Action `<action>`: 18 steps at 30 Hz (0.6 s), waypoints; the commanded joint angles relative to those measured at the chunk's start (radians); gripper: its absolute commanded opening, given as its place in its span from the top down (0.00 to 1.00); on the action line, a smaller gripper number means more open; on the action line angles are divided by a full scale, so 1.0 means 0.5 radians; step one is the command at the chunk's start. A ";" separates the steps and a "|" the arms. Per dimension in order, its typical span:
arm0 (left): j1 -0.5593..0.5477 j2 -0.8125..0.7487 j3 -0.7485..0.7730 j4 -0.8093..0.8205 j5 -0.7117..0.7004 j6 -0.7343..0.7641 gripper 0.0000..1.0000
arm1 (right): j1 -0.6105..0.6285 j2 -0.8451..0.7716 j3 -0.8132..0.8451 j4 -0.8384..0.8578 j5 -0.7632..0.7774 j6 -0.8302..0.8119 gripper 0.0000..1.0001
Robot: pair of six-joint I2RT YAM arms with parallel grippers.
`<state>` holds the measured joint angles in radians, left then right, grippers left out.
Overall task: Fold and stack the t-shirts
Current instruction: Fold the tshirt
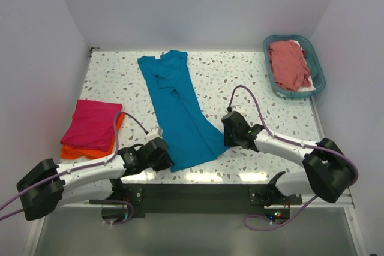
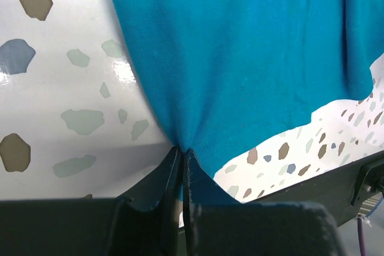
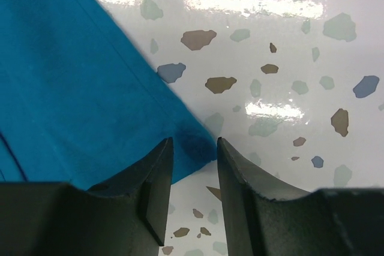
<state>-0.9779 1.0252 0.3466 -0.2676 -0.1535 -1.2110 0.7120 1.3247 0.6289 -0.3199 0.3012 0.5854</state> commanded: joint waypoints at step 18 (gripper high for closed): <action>-0.014 -0.157 -0.009 -0.155 -0.061 -0.014 0.95 | -0.004 -0.063 -0.098 0.091 -0.063 0.133 0.89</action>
<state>-0.9779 0.9642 0.3462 -0.3218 -0.1631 -1.2118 0.7120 1.3365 0.5957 -0.2764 0.2684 0.6312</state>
